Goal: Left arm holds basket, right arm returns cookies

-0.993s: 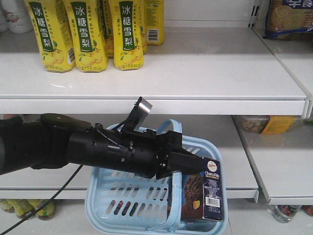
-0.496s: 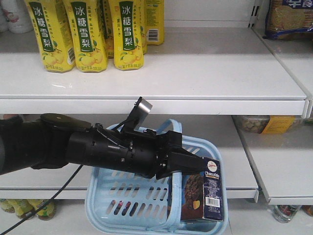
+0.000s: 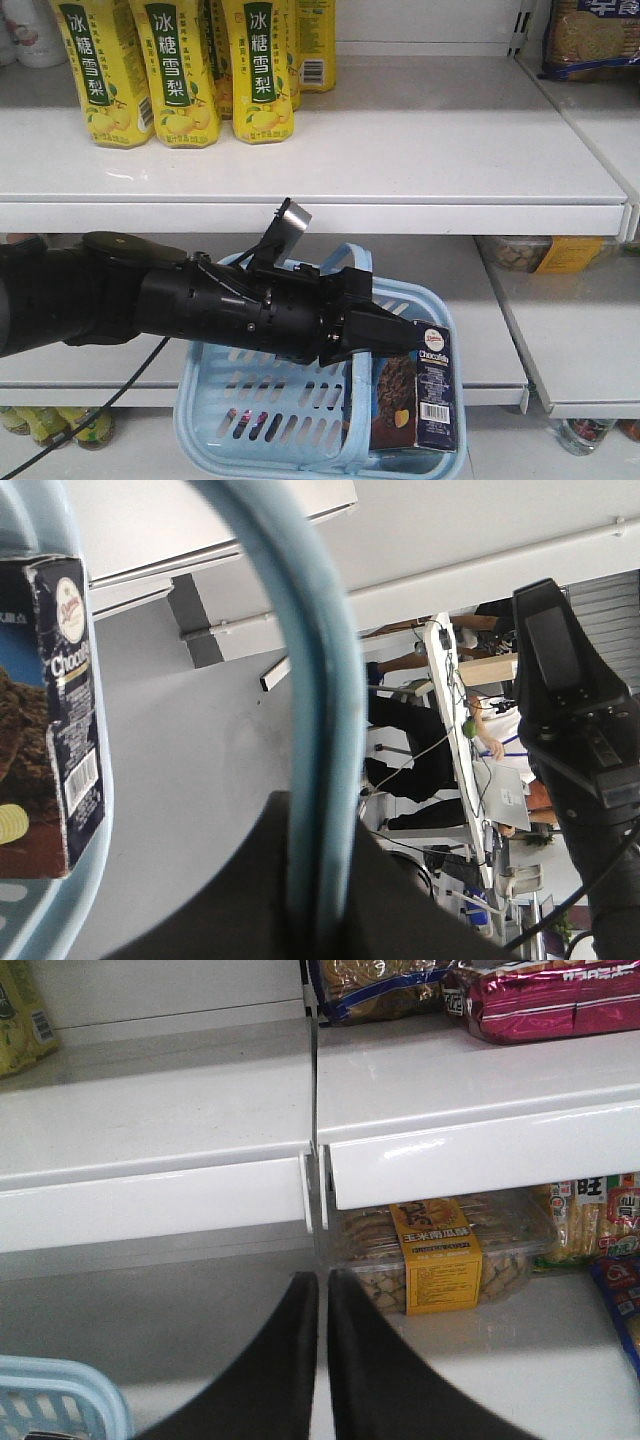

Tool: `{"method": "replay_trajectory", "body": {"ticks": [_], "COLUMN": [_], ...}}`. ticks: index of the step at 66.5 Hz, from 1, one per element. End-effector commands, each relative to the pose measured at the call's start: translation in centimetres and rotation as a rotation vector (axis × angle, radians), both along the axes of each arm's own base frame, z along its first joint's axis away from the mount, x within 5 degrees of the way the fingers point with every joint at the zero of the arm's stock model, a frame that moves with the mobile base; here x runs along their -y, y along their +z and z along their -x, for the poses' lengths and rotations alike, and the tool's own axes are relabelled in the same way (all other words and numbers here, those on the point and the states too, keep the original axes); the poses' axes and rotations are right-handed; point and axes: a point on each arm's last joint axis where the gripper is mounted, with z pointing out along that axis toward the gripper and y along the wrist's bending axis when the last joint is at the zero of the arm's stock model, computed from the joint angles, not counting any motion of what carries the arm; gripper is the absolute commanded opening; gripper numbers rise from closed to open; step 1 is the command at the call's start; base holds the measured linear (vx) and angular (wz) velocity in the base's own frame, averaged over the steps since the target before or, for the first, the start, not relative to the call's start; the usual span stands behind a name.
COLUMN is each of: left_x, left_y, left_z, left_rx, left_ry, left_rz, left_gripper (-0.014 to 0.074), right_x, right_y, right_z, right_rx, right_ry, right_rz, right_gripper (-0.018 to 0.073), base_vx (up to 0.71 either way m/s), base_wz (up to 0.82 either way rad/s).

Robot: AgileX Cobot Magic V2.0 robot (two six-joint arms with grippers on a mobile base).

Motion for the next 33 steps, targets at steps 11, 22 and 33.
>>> {"method": "replay_trajectory", "body": {"ticks": [11,22,33], "left_x": [-0.29,-0.29,-0.29], "left_y": [3.51,3.51,3.51], "left_z": [-0.53,-0.53,-0.53], "left_rx": [0.035,0.035,0.035], "left_ry": [0.081,0.081,0.081], "left_rz": [0.129,0.129,0.129], "left_gripper": [-0.0003,-0.0003,-0.0003], "right_x": [0.03,0.03,0.03], "right_y": [1.69,1.71,1.71], "right_z": [-0.27,-0.27,-0.27], "right_rx": [0.092,0.094,0.094], "right_ry": [0.0,0.0,0.0], "right_rz": [0.019,0.019,0.019], "right_gripper": [0.0034,0.0118,0.0223], "base_vx": [0.0,0.0,0.0], "base_wz": [0.0,0.0,0.0]}}
